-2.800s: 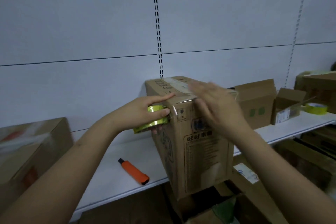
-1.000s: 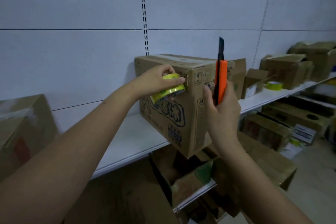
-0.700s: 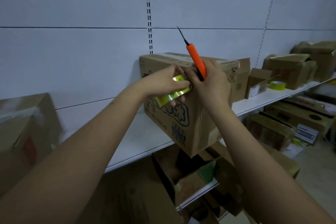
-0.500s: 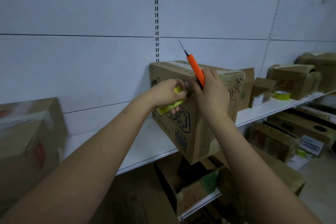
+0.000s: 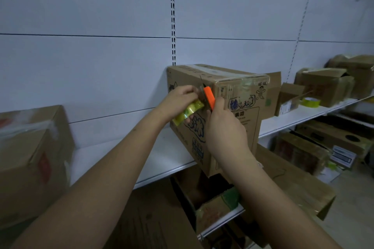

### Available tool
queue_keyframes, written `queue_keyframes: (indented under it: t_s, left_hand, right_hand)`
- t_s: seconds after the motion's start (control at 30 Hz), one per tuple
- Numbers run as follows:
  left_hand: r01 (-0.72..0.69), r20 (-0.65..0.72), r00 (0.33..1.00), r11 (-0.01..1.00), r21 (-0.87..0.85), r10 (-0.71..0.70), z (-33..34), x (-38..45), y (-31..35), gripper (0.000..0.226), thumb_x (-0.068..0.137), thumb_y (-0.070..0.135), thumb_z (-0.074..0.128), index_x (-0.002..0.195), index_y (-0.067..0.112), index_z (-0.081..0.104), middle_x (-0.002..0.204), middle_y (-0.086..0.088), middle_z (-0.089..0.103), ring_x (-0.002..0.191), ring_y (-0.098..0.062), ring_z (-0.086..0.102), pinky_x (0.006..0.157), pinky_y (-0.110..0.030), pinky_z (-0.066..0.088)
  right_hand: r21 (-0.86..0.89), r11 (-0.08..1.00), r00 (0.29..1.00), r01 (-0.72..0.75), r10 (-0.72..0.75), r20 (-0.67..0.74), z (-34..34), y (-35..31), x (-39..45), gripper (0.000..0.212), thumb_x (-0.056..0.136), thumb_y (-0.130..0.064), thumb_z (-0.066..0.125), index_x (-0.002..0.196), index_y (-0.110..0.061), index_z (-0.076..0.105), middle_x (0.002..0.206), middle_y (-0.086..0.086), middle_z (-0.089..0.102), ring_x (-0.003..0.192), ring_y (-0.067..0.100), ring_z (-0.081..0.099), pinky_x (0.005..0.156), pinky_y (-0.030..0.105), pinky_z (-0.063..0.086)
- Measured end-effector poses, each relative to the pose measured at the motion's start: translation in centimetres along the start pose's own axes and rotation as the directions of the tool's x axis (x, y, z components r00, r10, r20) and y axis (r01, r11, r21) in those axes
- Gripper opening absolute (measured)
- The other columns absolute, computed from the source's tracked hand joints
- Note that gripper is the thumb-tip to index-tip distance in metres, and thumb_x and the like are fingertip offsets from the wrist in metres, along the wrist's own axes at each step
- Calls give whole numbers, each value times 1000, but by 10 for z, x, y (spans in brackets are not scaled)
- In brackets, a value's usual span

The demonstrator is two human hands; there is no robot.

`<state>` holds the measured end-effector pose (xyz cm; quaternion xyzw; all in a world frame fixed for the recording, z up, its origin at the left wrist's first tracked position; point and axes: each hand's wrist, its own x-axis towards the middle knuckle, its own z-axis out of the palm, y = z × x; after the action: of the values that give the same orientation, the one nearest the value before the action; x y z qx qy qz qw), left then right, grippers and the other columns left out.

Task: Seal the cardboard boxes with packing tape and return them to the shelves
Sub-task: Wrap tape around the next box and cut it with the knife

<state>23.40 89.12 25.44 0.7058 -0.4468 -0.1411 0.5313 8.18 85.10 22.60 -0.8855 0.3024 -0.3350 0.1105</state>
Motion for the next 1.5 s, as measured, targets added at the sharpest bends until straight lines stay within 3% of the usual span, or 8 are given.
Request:
queue_keyframes:
  t_s: [0.13,0.37,0.7,0.9,1.03,1.17,1.27,1.5]
  left_hand:
    - [-22,-50,998,999,32,23,6,-3,0,17,96,16,50,85,14,63,64,-13,57,44,-24,57,43,-30,50]
    - [44,-92,995,999,20,-42,7,-9,3,34,96,22,54,63,26,60,56,-14,56,52,-32,59,52,-42,54]
    - [165,-76,985,980,115,-157,6,-31,-16,21,97,15,55,90,2,71,56,-13,60,40,-20,57,41,-27,51]
    - [218,-301,919,965,-147,-254,-16,-69,-66,18,95,12,60,95,1,74,78,-17,66,45,-15,60,46,-21,50]
    - [201,-408,858,935,-294,-312,-26,-106,-89,13,94,9,61,95,4,73,79,-9,69,62,-14,67,57,-22,54]
    - [172,-428,819,875,-453,-383,-28,-146,-102,11,94,6,62,93,5,73,83,-10,72,72,-20,69,66,-28,59]
    - [127,-389,828,810,-572,-404,-17,-170,-94,10,95,4,61,99,-2,67,71,-9,72,59,-16,70,54,-24,55]
    - [36,-329,909,838,-545,-254,30,-159,-59,13,93,11,63,98,-1,63,73,-24,68,57,-32,67,62,-37,60]
  right_hand:
    - [-108,993,991,-52,65,119,5,9,-18,32,102,-21,44,130,-14,29,109,10,62,90,29,66,64,34,38]
    - [15,1000,993,-25,23,118,-2,-1,-5,27,100,-14,40,126,-11,34,106,11,64,92,31,64,67,37,41]
    - [19,991,969,-133,126,212,4,13,-5,20,101,-11,39,120,-7,42,118,16,60,108,35,61,83,43,49]
    - [146,986,947,-77,27,321,60,31,-33,21,106,-32,38,109,-12,38,99,15,59,92,35,63,65,34,38]
    - [165,986,923,14,-77,378,107,13,-22,23,104,-18,41,119,-2,43,110,19,58,92,36,62,68,38,47]
    - [138,980,916,145,-186,356,141,7,-15,25,102,-22,47,121,-6,53,113,15,57,95,31,60,75,40,51]
    - [229,946,924,231,-287,252,146,10,-21,30,103,-27,46,128,-12,54,104,8,55,86,26,59,63,34,42]
    - [442,802,910,402,-403,-96,92,51,-30,35,105,-30,41,139,-21,47,113,-7,55,89,6,53,61,24,37]
